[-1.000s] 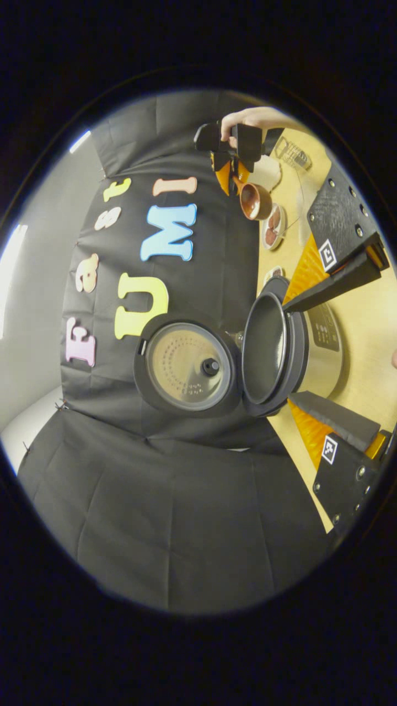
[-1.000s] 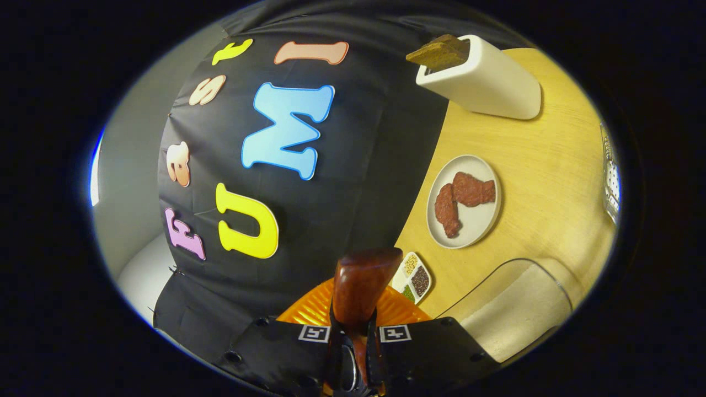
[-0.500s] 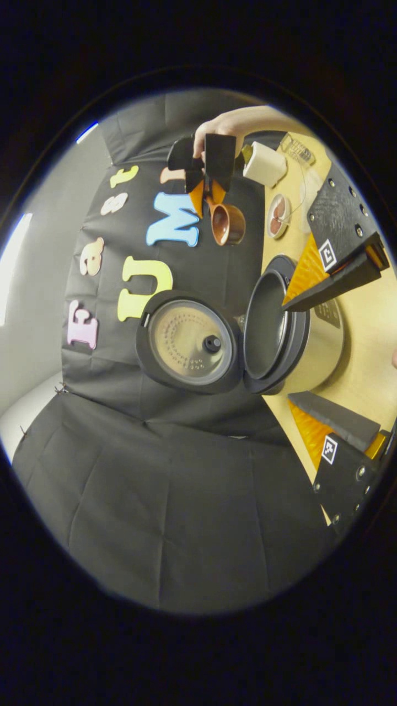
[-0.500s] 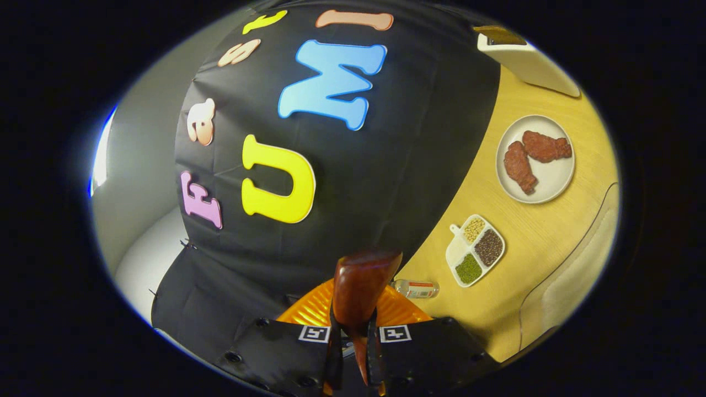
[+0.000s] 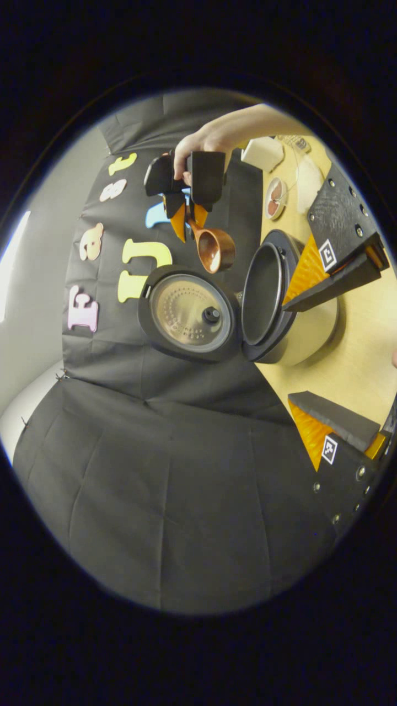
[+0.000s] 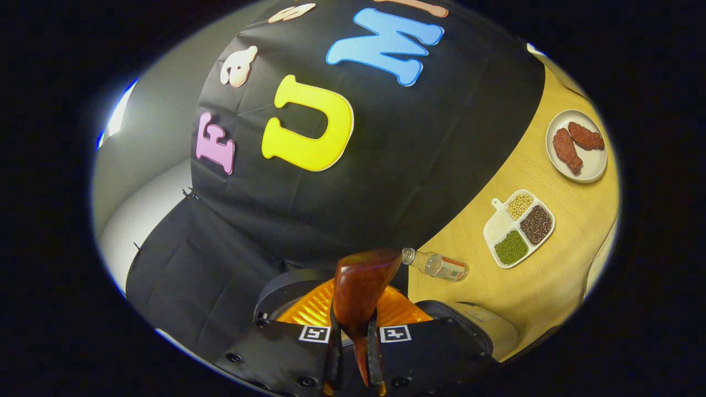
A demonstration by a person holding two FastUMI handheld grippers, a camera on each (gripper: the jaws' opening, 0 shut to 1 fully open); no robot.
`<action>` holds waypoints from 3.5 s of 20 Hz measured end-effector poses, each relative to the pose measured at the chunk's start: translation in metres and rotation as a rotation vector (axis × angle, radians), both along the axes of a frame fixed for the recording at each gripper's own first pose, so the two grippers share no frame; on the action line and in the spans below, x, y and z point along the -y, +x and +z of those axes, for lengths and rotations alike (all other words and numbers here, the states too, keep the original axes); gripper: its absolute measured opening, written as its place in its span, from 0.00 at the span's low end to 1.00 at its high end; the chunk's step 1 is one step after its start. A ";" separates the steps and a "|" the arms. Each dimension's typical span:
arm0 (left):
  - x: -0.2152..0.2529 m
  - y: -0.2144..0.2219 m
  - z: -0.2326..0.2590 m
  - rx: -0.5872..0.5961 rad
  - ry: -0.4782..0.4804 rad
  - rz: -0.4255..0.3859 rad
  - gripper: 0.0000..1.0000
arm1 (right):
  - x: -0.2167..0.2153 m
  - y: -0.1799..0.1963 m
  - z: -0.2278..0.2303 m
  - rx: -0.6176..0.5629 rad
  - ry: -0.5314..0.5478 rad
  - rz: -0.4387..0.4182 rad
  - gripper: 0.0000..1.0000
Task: Close the left gripper, press the button to open the rice cooker; take a wooden spoon from the chopstick holder with the right hand, scoop a spoonful of rice and pour it into the rice cooker, then put the wooden spoon back into the chopstick holder.
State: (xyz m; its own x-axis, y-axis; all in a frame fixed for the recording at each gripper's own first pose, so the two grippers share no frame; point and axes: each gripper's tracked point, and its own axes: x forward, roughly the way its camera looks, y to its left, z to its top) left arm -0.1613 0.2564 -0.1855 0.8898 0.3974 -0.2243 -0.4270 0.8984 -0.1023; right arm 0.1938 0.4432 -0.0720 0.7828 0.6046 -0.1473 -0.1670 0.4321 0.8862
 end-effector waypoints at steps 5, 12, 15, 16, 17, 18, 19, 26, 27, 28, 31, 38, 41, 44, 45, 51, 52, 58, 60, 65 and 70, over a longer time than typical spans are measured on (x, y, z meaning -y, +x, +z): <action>-0.006 -0.001 -0.006 -0.004 -0.009 0.008 0.92 | -0.016 0.003 -0.005 0.142 -0.180 0.012 0.18; -0.012 -0.002 -0.017 -0.015 -0.031 0.025 0.91 | -0.046 -0.021 -0.002 0.429 -0.482 0.093 0.18; -0.014 -0.005 -0.017 -0.018 -0.026 0.034 0.91 | -0.058 -0.033 -0.001 0.552 -0.587 0.114 0.18; -0.014 -0.006 -0.016 -0.017 -0.025 0.035 0.91 | -0.062 -0.036 -0.003 0.584 -0.619 0.123 0.18; -0.014 -0.007 -0.015 -0.015 -0.024 0.035 0.91 | -0.064 -0.040 -0.005 0.608 -0.656 0.132 0.18; -0.014 -0.008 -0.014 -0.016 -0.022 0.035 0.91 | -0.068 -0.044 -0.007 0.634 -0.686 0.147 0.18; -0.013 -0.008 -0.015 -0.016 -0.020 0.038 0.91 | -0.072 -0.048 -0.007 0.664 -0.706 0.163 0.18; -0.010 -0.010 -0.013 -0.013 -0.029 0.037 0.91 | -0.073 -0.060 -0.010 0.815 -0.845 0.179 0.18; -0.010 -0.010 -0.012 -0.012 -0.029 0.033 0.91 | -0.073 -0.061 -0.011 0.823 -0.857 0.187 0.18; -0.010 -0.011 -0.011 -0.013 -0.024 0.031 0.91 | -0.073 -0.061 -0.012 0.835 -0.865 0.202 0.18; -0.006 -0.012 -0.006 -0.008 -0.002 0.029 0.91 | -0.070 -0.061 -0.019 0.815 -0.857 0.245 0.18; 0.020 0.000 0.005 0.006 -0.008 -0.002 0.92 | -0.011 -0.064 0.035 0.794 -0.734 0.148 0.17; 0.035 0.014 0.007 0.015 -0.015 -0.028 0.91 | 0.030 -0.067 0.053 0.780 -0.709 0.089 0.18; 0.060 0.027 0.013 0.024 -0.012 -0.082 0.92 | 0.076 -0.064 0.061 0.763 -0.727 0.020 0.16; 0.067 0.033 0.013 0.024 -0.006 -0.099 0.91 | 0.094 -0.062 0.063 0.753 -0.733 -0.007 0.16; 0.118 0.064 0.019 0.032 -0.003 -0.209 0.91 | 0.211 -0.048 0.069 0.664 -0.779 -0.169 0.16; 0.127 0.068 0.020 0.033 -0.003 -0.226 0.91 | 0.231 -0.049 0.070 0.654 -0.788 -0.199 0.18; 0.178 0.091 0.026 0.042 0.012 -0.317 0.91 | 0.337 -0.052 0.062 0.567 -0.821 -0.337 0.18; 0.194 0.097 0.028 0.044 0.011 -0.341 0.91 | 0.368 -0.054 0.053 0.532 -0.829 -0.369 0.16; 0.228 0.106 0.025 0.034 0.007 -0.384 0.92 | 0.437 -0.055 0.019 0.423 -0.818 -0.438 0.16; 0.253 0.108 0.028 0.026 0.032 -0.402 0.92 | 0.481 -0.059 -0.024 0.311 -0.790 -0.460 0.18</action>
